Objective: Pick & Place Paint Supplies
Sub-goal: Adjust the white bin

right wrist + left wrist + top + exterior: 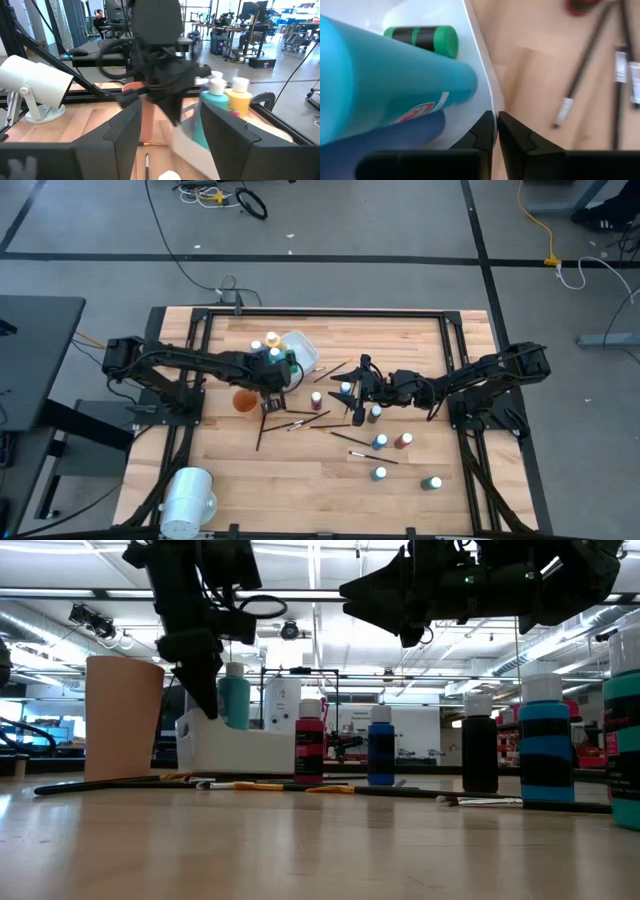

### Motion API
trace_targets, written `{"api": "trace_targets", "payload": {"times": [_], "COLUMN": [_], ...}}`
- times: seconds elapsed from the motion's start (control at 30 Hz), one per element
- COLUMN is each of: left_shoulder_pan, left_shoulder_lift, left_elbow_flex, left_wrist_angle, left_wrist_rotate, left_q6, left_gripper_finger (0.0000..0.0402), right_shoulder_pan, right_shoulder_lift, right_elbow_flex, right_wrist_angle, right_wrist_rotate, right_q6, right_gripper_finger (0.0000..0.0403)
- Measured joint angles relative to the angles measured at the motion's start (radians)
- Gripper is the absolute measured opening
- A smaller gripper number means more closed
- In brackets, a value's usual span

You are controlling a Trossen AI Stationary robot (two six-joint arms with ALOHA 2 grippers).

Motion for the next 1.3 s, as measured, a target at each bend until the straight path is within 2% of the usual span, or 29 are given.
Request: {"api": "trace_targets", "payload": {"times": [0.1,0.23,0.67,1.07,1.2,1.3], "left_shoulder_pan": [0.028,0.058,0.146,0.324,0.376,0.399], "left_shoulder_lift": [0.000,0.000,0.001,0.001,0.001,-0.001], "left_elbow_flex": [0.000,0.000,0.000,0.000,-0.001,-0.017], "left_wrist_angle": [0.000,0.001,0.035,0.031,0.033,0.050], "left_wrist_rotate": [-0.002,-0.007,-0.128,-0.096,-0.033,-0.038], "left_q6": [-0.013,-0.006,0.075,0.190,0.264,0.325], "left_gripper_finger": [0.0010,0.0015,0.0015,0.0016,0.0015,0.0016], "right_shoulder_pan": [0.000,0.000,0.000,0.000,0.000,-0.001], "right_shoulder_lift": [0.000,0.000,0.000,0.000,0.000,0.000], "right_elbow_flex": [0.000,0.000,0.000,0.000,0.000,0.000], "right_wrist_angle": [0.000,0.000,0.000,0.000,0.000,0.000], "right_wrist_rotate": [0.000,0.000,0.000,0.000,0.000,0.000], "right_q6": [0.000,0.000,0.000,0.000,0.000,0.000], "right_gripper_finger": [0.0205,0.0205,0.0205,0.0205,0.0205,0.0205]}}
